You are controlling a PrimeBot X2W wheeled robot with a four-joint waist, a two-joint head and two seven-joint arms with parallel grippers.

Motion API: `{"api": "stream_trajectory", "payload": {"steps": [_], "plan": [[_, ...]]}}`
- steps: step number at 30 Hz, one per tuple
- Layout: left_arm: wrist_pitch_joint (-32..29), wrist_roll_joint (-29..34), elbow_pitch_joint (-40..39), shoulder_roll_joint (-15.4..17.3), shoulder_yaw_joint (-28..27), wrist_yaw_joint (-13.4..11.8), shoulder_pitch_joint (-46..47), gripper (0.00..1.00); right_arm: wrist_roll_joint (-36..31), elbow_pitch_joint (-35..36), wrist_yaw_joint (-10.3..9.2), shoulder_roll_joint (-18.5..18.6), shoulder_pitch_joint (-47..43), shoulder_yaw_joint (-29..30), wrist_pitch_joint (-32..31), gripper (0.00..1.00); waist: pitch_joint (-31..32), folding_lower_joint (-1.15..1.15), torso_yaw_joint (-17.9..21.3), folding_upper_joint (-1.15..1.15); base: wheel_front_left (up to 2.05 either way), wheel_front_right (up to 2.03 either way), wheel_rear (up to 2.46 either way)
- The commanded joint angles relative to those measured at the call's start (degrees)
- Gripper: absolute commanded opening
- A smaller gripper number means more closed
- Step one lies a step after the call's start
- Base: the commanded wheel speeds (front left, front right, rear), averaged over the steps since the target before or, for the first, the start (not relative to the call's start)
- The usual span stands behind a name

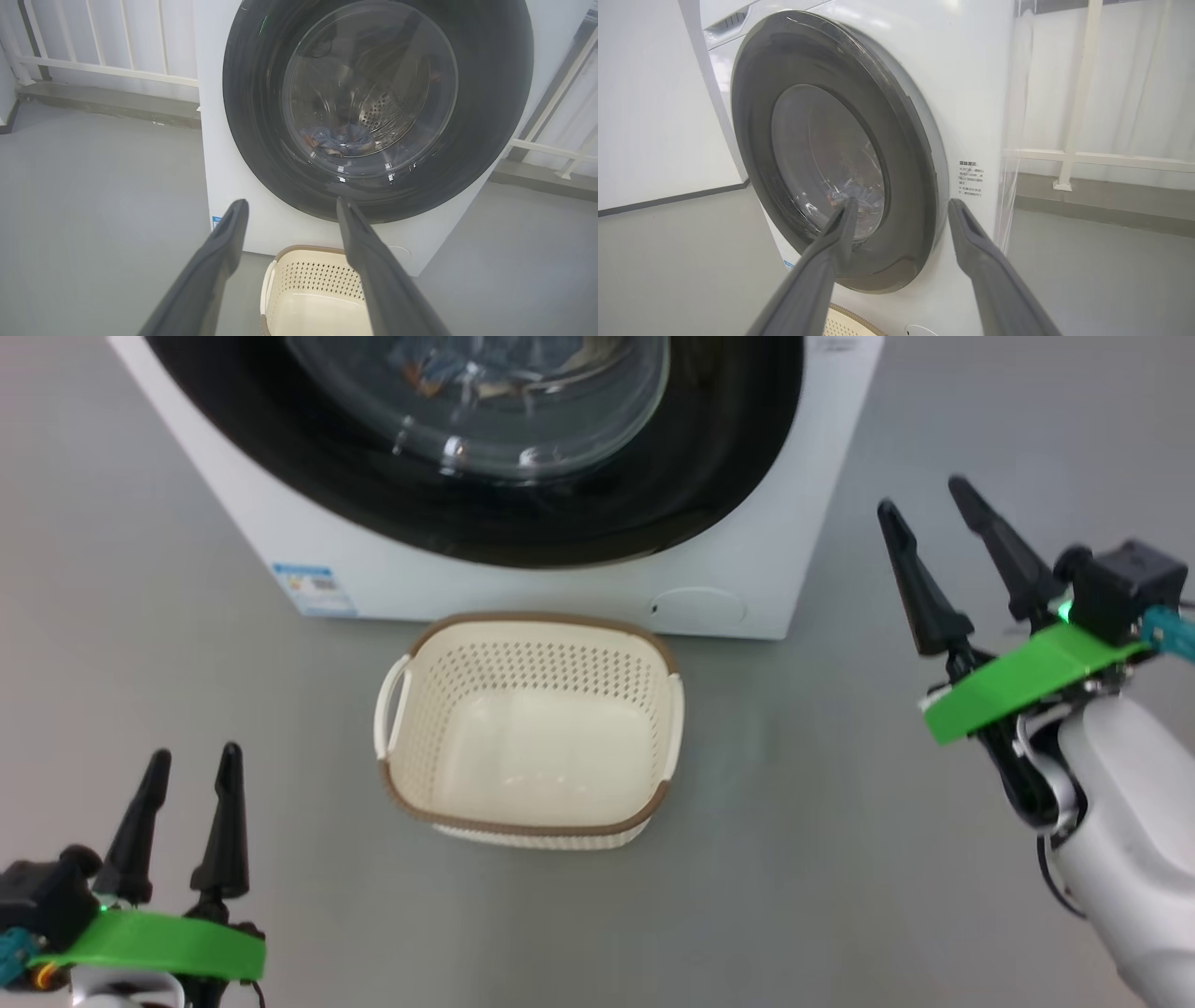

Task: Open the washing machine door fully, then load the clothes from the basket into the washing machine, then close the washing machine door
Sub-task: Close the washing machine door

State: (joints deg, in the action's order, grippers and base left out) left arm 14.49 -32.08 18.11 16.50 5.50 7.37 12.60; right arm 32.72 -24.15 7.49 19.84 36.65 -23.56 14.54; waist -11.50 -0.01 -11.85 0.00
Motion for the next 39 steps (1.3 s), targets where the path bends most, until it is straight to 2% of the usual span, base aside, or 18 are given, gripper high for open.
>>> {"api": "stream_trajectory", "payload": {"steps": [1,15,27,39], "plan": [[0.5,0.9,-0.6,2.2,-2.3,0.1,-0.4,1.0,-0.1,2.2,0.0,-0.5,-3.3,0.6,0.5,1.0,5.3,0.01,4.9,0.0,0.0,0.0,0.0],[0.5,1.7,-1.3,0.9,-3.3,-0.2,-5.5,1.0,0.1,7.9,0.0,-0.8,-18.5,5.2,0.5,1.0,11.8,0.01,10.6,0.0,0.0,0.0,0.0],[0.5,0.9,-4.0,0.3,-4.6,0.0,-7.9,1.0,-0.6,10.7,0.0,-2.3,-24.7,8.3,0.5,1.0,12.7,0.01,13.1,0.0,0.0,0.0,0.0],[0.5,1.3,-3.8,-0.5,-4.7,0.1,-9.5,1.0,-2.9,11.0,0.0,-3.2,-29.3,11.1,0.5,1.0,14.1,0.01,13.9,0.0,0.0,0.0,0.0]]}}
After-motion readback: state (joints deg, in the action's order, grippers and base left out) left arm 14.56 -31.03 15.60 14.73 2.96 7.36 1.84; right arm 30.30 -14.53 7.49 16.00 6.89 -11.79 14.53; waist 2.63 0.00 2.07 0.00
